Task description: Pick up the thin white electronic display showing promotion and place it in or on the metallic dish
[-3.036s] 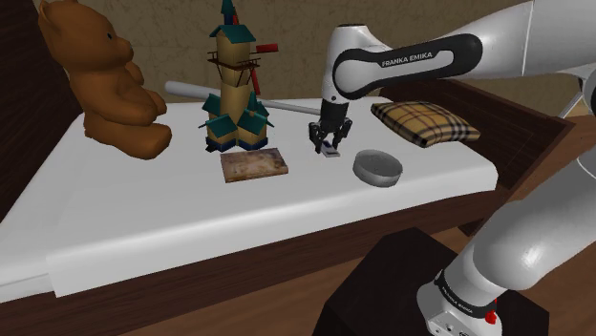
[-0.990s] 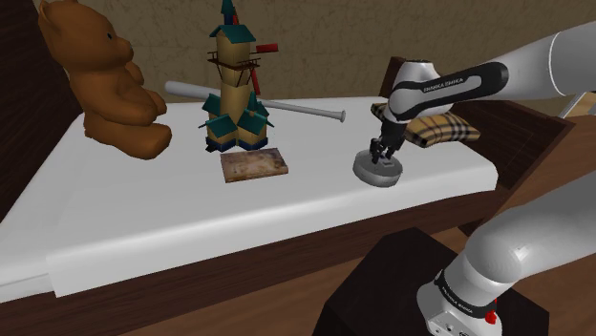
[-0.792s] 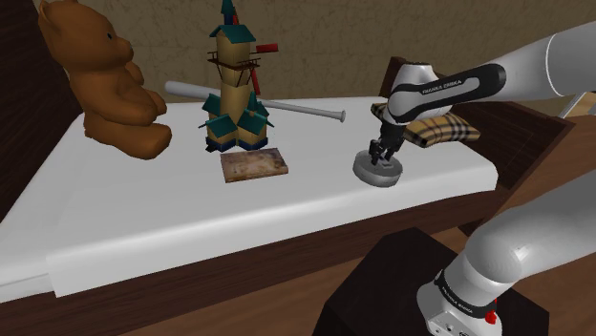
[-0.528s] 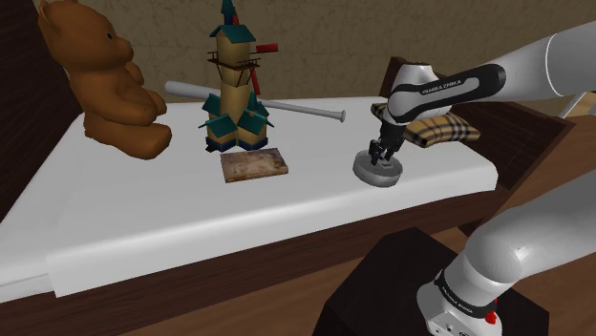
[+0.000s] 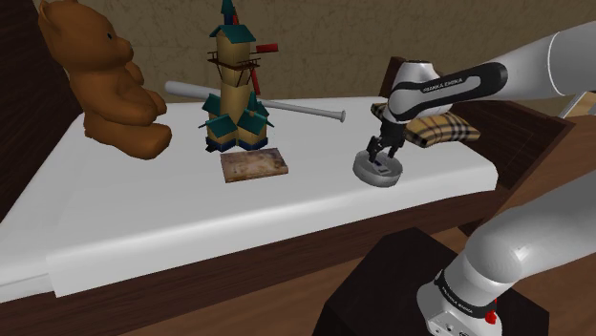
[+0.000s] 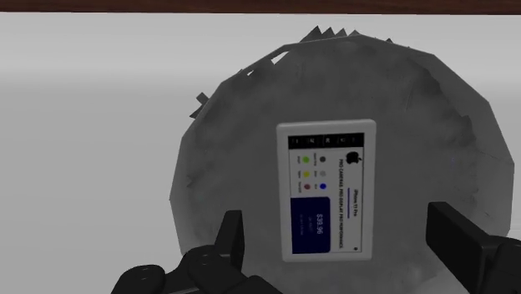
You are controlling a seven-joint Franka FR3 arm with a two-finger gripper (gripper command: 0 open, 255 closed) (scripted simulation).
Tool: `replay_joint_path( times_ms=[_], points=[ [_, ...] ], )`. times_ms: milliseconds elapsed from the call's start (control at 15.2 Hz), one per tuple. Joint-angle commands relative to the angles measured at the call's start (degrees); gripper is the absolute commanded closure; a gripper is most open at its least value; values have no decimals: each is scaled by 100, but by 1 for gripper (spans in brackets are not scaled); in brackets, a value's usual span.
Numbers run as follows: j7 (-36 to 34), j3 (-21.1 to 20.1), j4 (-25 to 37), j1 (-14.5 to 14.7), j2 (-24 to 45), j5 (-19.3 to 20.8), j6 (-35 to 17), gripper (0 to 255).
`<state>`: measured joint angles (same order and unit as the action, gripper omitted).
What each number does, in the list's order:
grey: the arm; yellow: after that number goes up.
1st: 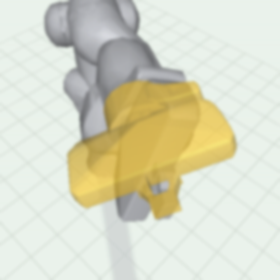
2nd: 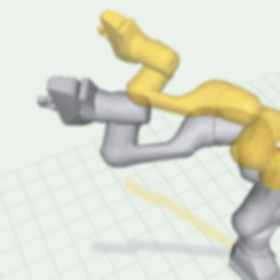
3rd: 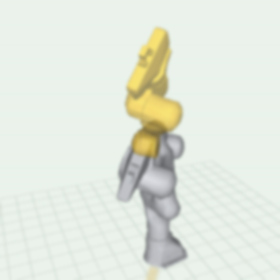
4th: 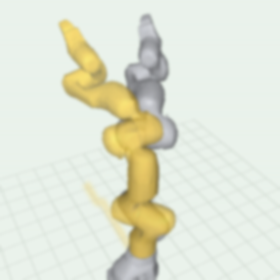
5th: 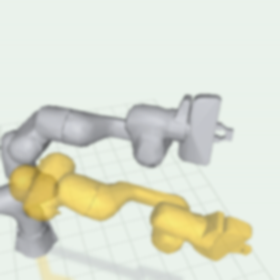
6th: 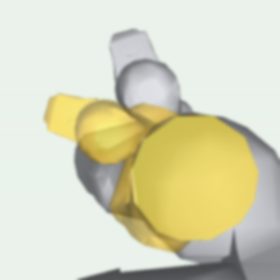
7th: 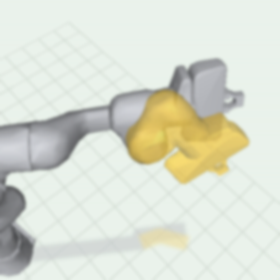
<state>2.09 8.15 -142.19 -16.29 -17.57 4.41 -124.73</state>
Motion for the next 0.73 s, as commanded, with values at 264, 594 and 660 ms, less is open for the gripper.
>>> replay_joint_path(
  times_ms=[264, 594, 660],
  points=[
    [-7, -40, 417, 5, -288, -4, 708, 0],
    [-7, -40, 418, 5, -287, -4, 708, 0],
    [-7, -40, 418, 5, -287, -4, 708, 0]
  ],
)
